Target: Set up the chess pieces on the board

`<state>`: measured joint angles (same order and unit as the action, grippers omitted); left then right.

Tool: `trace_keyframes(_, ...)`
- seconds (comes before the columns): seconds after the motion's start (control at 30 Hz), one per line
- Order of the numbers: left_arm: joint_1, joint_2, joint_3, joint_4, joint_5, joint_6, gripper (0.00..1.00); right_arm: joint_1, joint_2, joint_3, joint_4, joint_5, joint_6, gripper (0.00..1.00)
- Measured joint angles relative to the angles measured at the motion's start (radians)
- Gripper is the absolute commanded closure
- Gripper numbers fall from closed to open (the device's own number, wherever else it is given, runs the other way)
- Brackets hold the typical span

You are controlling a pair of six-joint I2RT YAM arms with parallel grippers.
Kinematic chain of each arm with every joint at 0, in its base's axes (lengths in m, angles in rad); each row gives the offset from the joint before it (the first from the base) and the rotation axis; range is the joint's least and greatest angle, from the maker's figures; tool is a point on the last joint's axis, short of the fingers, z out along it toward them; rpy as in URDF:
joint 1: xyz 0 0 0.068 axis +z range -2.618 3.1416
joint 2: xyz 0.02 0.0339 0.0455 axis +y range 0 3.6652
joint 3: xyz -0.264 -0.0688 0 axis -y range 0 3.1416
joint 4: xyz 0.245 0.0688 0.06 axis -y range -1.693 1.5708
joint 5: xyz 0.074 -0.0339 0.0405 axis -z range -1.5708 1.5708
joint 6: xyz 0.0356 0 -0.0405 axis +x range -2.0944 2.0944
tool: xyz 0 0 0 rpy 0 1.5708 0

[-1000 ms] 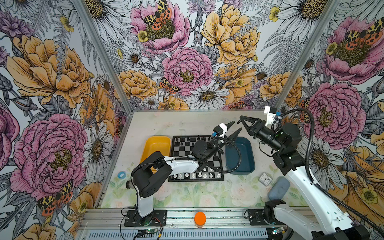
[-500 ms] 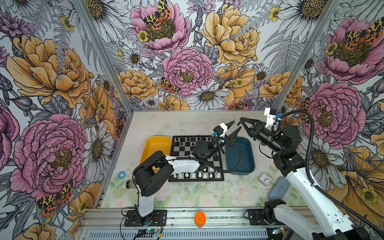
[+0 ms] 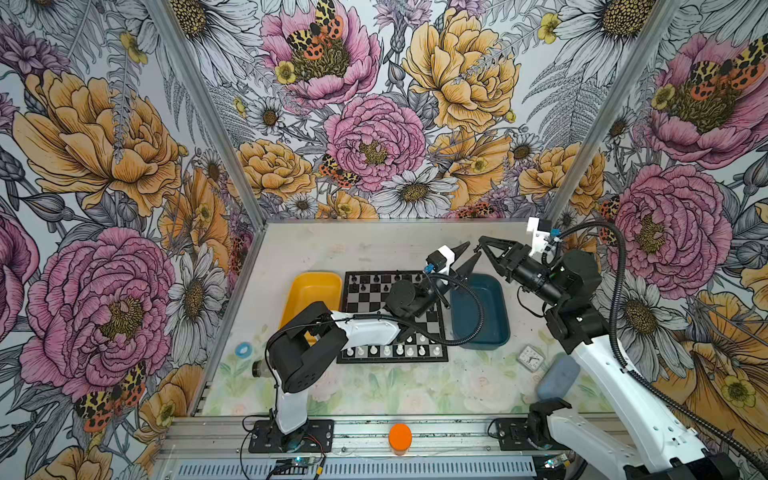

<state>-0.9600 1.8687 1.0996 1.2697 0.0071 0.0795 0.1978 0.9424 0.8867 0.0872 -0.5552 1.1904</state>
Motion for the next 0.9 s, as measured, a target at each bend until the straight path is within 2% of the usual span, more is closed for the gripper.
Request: trace_keyframes(0.9, 0.0, 0.0, 0.002, 0.0, 0.001, -0.001, 0.73, 0.01, 0.003, -0.002, 0.001, -0.004, 0.007, 1.0)
